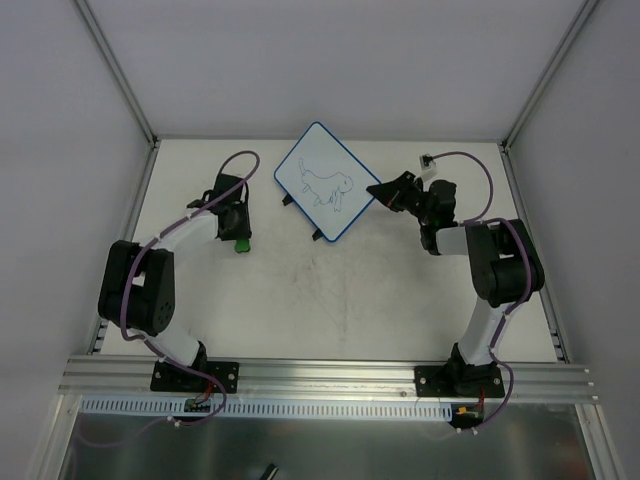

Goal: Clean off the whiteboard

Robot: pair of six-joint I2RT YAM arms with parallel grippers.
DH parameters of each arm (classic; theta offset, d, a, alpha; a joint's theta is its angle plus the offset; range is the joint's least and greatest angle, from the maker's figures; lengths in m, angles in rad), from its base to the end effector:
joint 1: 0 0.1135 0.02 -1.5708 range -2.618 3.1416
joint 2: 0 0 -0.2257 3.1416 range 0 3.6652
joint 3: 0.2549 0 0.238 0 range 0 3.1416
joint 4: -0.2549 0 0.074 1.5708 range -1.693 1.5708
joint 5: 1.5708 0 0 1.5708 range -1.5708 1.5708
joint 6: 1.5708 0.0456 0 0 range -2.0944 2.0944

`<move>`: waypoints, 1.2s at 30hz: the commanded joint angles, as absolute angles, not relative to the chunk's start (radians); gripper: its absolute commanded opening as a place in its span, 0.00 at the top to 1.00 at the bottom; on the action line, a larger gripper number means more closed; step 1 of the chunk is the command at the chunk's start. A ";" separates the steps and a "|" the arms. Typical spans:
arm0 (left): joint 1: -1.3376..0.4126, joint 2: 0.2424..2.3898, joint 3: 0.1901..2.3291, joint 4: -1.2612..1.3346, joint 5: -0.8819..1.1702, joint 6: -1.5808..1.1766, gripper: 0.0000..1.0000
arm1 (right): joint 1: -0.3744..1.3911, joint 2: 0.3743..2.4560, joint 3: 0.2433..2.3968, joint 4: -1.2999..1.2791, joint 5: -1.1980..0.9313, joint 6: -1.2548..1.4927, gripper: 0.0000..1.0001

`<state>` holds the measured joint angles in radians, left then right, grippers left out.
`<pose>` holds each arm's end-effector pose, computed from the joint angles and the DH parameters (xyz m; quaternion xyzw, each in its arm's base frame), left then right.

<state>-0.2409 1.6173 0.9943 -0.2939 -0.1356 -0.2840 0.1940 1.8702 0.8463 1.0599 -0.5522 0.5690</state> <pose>0.3171 -0.0716 0.1587 -0.0421 0.9442 -0.0212 0.3261 0.3588 0.0949 0.1677 -0.0682 0.6928 0.4335 0.5722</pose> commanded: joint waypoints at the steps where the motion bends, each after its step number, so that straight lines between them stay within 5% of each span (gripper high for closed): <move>1: -0.253 1.525 1.123 -0.281 -0.061 -0.328 0.86 | 0.184 1.862 0.856 1.140 -0.557 0.566 1.00; 9: -0.253 1.615 1.460 -0.281 0.038 -0.380 0.89 | 0.184 1.864 0.856 1.147 -0.563 0.568 1.00; 21: -0.259 2.035 1.909 -0.282 0.187 -0.457 1.00 | 0.187 1.853 0.851 1.149 -0.572 0.555 1.00; 36: -0.314 2.244 2.072 -0.273 0.172 -0.396 1.00 | 0.192 1.841 0.845 1.157 -0.586 0.552 1.00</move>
<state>-0.3111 2.2349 2.0342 -0.2886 0.1989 -0.4099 0.1936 1.8713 0.8463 1.0668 -0.5644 0.5674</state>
